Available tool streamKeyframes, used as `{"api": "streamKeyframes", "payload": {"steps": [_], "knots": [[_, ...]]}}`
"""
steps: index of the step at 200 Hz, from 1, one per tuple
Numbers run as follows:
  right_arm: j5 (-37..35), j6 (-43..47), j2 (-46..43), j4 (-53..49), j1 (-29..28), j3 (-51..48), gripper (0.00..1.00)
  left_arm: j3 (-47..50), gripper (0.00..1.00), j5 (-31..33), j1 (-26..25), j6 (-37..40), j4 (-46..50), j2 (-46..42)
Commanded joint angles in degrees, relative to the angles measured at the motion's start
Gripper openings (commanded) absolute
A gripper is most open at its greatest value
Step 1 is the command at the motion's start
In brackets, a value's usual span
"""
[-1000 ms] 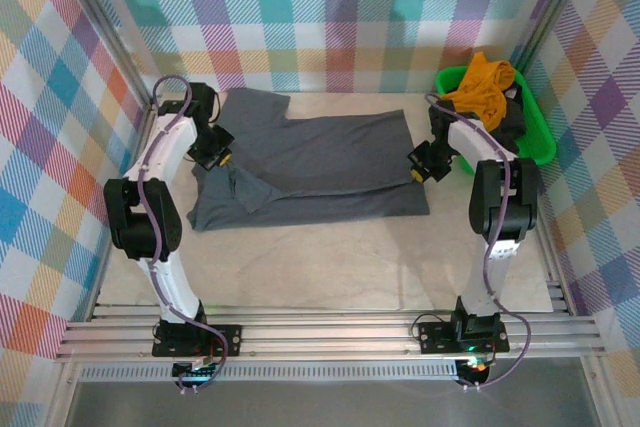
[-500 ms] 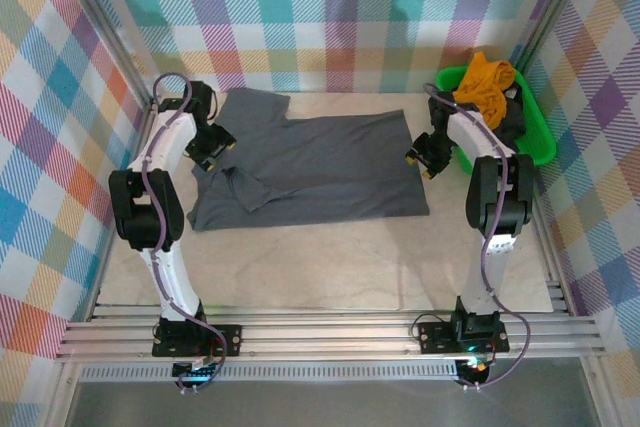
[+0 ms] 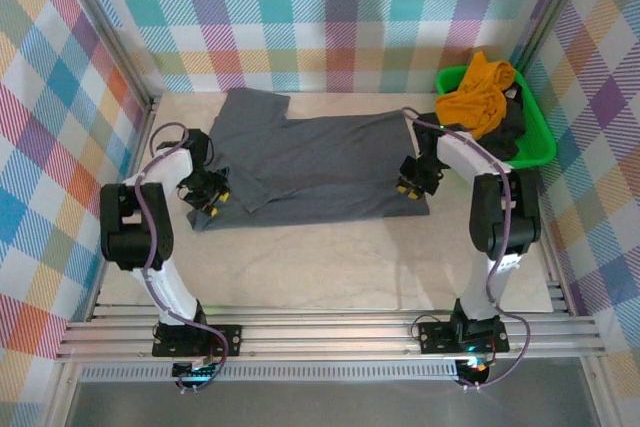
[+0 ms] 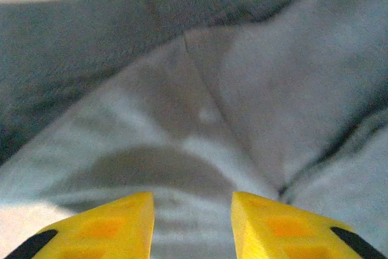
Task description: Fold and stack the t-shirts
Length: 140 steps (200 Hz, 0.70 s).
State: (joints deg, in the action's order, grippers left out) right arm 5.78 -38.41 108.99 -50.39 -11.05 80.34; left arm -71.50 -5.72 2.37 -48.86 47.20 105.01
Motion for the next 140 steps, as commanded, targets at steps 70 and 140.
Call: {"api": "streamKeyframes", "payload": {"steps": [70,140], "knots": [[-8.3,3.3,7.2,-8.3,0.0,-1.1,0.18,10.3,0.27,3.0,4.1,-3.7,0.8,1.0],[-9.7,0.1,-6.2,-7.5,-0.6,-16.5,0.16,19.3,0.28,6.3,4.2,-1.6,3.0,-8.3]]}}
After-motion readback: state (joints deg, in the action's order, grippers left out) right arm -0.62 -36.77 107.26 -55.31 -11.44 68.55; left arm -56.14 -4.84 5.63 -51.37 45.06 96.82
